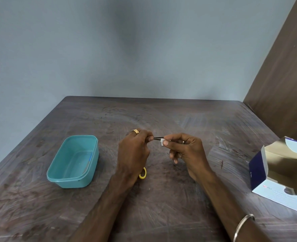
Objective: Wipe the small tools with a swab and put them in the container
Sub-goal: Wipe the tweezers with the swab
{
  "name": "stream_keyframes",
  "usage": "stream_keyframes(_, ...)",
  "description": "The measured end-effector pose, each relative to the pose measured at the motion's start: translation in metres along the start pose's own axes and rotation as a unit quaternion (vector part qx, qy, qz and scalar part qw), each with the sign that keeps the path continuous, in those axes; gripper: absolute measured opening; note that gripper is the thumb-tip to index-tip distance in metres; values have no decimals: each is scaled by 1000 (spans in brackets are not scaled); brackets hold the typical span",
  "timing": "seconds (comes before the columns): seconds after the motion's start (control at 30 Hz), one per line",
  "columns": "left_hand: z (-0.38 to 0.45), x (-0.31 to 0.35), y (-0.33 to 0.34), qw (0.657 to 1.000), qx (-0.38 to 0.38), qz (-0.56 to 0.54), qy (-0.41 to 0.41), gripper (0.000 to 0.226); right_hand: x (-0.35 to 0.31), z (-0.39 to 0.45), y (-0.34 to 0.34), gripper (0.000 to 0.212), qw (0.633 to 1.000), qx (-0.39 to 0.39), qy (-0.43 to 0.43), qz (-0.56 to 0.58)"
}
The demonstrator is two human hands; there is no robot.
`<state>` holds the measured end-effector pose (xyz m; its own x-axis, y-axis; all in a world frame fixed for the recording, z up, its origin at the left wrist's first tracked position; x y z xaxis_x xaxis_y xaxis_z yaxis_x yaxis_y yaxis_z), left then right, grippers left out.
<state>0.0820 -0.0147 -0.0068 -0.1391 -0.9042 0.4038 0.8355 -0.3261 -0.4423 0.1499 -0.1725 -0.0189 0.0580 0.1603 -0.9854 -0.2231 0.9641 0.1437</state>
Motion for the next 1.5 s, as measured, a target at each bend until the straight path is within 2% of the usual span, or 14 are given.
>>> stream_keyframes(0.23, -7, 6, 6, 999, 8, -31, -19, 14, 2, -2, 4, 11, 1000, -11, 8, 1)
stream_keyframes(0.47, -11, 12, 9, 993, 11, -93, -71, 12, 1, -3, 4, 11, 1000, 4, -1, 6)
stream_keyframes(0.9, -11, 14, 9, 992, 12, -119, -34, 16, 0, -4, 5, 21, 1000, 5, -3, 10)
stream_keyframes(1.33, -11, 11, 9, 990, 45, -116, -62, 12, -1, 1, -1, 13, 1000, 18, 4, 16)
stream_keyframes(1.5, -10, 9, 6, 985, 52, -136, -97, 13, -2, 4, -7, 15, 999, 36, 16, 19)
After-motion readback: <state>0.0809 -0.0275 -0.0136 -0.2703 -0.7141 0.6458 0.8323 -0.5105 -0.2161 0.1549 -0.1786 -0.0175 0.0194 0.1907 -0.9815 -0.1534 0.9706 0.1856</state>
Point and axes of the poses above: each hand's wrist, its own z-axis towards the middle knuckle, its own y-axis out of the palm, x = y × z, the point moved 1 cm from there along z, towards the middle knuckle, and after that the axes turned 9 degrees about x, right-handed, at the moved point
